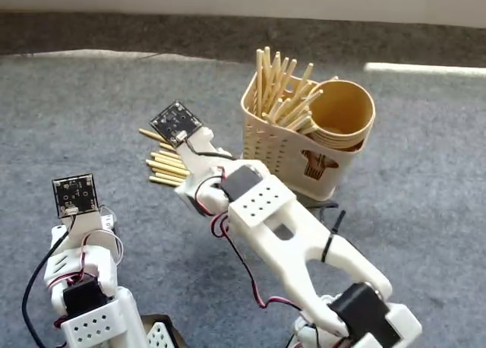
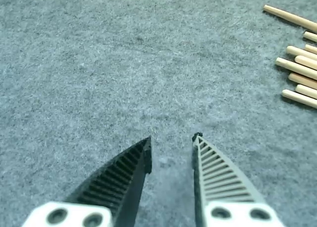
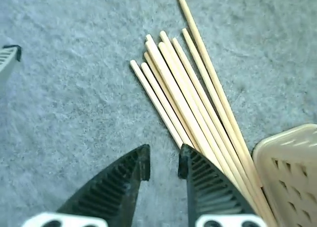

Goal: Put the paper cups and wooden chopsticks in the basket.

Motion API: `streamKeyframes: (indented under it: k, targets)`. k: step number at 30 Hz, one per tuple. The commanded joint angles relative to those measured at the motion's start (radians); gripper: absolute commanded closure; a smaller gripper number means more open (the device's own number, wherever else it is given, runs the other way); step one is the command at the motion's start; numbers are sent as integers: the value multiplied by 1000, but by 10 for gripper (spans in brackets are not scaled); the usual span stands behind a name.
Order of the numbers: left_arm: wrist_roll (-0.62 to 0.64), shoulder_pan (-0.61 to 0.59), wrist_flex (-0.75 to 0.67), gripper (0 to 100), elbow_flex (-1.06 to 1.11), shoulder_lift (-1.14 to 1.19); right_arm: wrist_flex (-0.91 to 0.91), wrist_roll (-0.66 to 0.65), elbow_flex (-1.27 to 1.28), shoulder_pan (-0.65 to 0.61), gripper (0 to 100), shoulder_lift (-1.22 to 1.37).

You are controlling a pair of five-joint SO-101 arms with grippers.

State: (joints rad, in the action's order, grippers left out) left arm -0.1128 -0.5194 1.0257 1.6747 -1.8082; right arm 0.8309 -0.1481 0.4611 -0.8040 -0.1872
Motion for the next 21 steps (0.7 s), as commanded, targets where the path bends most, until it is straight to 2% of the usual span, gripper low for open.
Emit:
streamKeyframes:
  k: [1, 18, 21]
  targets:
    - [-9, -10, -20, 860, 21, -4, -27, -18, -124, -4, 890, 99]
    - [-9, -10, -20, 860, 21, -4, -27, -20, -311, 68, 890, 460]
    - [-9, -10, -20, 860, 21, -4, -27, -20, -309, 67, 935, 479]
